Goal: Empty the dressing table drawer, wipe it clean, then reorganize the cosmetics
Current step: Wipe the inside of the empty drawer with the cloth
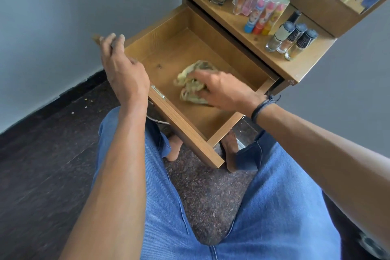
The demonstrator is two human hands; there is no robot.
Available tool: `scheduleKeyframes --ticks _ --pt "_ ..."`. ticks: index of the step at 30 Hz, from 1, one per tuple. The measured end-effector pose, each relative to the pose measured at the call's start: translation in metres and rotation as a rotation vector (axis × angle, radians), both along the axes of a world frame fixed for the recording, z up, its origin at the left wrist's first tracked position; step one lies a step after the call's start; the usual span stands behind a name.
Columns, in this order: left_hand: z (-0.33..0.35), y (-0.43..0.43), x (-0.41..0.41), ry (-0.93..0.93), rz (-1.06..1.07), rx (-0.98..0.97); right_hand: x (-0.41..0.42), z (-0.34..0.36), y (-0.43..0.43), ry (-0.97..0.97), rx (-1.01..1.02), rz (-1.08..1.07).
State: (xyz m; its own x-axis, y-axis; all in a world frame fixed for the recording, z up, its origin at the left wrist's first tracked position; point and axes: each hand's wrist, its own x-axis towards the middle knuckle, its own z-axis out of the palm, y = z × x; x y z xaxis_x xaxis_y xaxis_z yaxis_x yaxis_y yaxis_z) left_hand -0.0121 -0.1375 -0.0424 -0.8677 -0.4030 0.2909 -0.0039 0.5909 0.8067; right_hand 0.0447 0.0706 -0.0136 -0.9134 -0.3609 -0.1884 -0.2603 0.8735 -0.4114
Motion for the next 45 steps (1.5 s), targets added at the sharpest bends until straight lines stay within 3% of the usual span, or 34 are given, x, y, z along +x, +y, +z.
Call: scheduleKeyframes --ticks 4,9,14,20,23,26,30,33,40,45 --pt "-0.001 0.0 0.0 -0.011 0.004 0.011 0.013 -0.014 -0.012 -0.215 0.236 0.289" --pt "0.0 0.001 0.001 -0.013 -0.011 0.002 0.009 0.008 0.006 -0.501 0.412 0.377" --pt "0.001 0.002 0.001 -0.03 -0.01 -0.002 -0.006 -0.01 0.015 -0.491 0.504 0.2" --pt "0.001 0.0 0.002 -0.042 -0.01 -0.006 0.004 -0.009 -0.005 -0.613 0.51 0.496" --pt "0.002 0.0 0.002 -0.03 -0.006 -0.006 -0.014 0.011 0.013 -0.698 0.56 0.485" --pt "0.002 0.001 -0.001 -0.021 -0.001 0.007 -0.019 0.018 0.019 -0.573 0.519 0.46" --pt "0.001 0.002 -0.001 -0.025 0.009 0.04 0.007 0.003 -0.005 -0.277 0.285 0.42" --pt "0.001 0.001 0.001 -0.019 0.01 0.007 0.02 -0.006 -0.021 -0.198 0.239 0.385" --pt "-0.001 0.0 -0.001 -0.017 0.009 0.011 0.001 0.009 -0.021 -0.462 0.347 0.377" --pt "-0.002 -0.001 -0.001 -0.021 0.004 -0.008 0.008 0.004 -0.031 -0.379 0.38 0.358"
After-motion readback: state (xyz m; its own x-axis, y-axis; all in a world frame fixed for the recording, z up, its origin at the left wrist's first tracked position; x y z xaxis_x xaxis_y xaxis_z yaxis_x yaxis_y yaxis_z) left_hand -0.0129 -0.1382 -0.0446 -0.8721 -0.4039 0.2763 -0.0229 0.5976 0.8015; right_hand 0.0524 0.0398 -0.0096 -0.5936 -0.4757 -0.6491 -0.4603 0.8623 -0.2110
